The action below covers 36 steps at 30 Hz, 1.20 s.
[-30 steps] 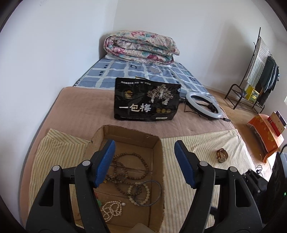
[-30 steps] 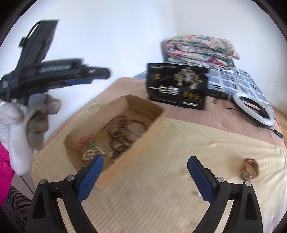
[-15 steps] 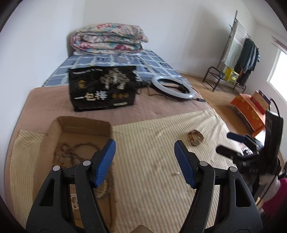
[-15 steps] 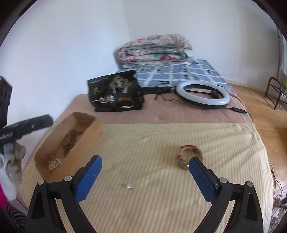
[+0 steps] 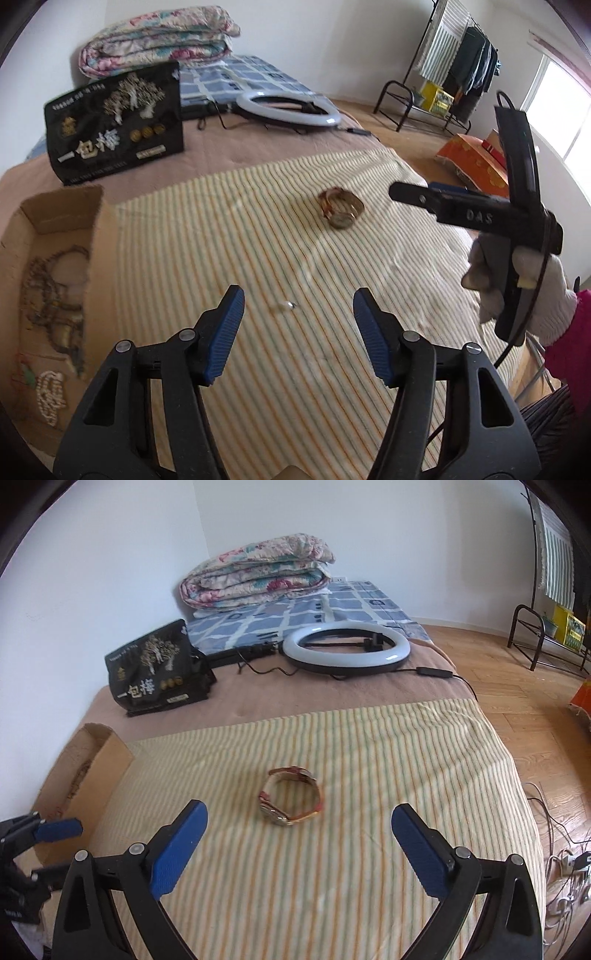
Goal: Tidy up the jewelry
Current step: 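Grasp the white pearl earring with the left tool while the right tool grasps the wristwatch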
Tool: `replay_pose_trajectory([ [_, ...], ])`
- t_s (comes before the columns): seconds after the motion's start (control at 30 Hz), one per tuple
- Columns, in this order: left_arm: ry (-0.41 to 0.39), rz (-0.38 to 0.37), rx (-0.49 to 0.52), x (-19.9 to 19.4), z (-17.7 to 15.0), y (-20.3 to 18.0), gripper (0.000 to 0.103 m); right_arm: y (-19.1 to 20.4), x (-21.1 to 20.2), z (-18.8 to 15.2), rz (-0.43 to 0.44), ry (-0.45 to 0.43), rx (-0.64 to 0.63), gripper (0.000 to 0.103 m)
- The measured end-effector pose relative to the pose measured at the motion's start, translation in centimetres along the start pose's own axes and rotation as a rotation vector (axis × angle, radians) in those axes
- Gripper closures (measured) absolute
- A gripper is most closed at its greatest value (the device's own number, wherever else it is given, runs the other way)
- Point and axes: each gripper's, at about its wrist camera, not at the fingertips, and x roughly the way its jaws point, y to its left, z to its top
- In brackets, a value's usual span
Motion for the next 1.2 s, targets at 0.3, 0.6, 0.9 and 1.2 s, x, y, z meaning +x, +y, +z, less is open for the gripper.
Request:
replay_pose_trajectory([
  [0.3,0.068,0.035,0.022,4.8,-1.6,-0.3,0.05,-0.6,3.1,-0.1,-0.013,0.033,-0.025,0.002],
  [0.6,0.087,0.068,0.068,7.2,-1.8,-0.3,0.06,-0.3,5.6,0.0,-0.017,0.046,-0.052,0.002],
  [0.9,0.092,0.068,0.084,8.0,-1.7,-0.5,0.072,1.3,8.0,0.4,-0.045,0.064,-0.105,0.002],
  [1.2,0.1,0.078,0.108,8.5,-1.9,-0.7,0.078,1.5,9.8,0.4,-0.071,0.09,-0.109,0.008],
])
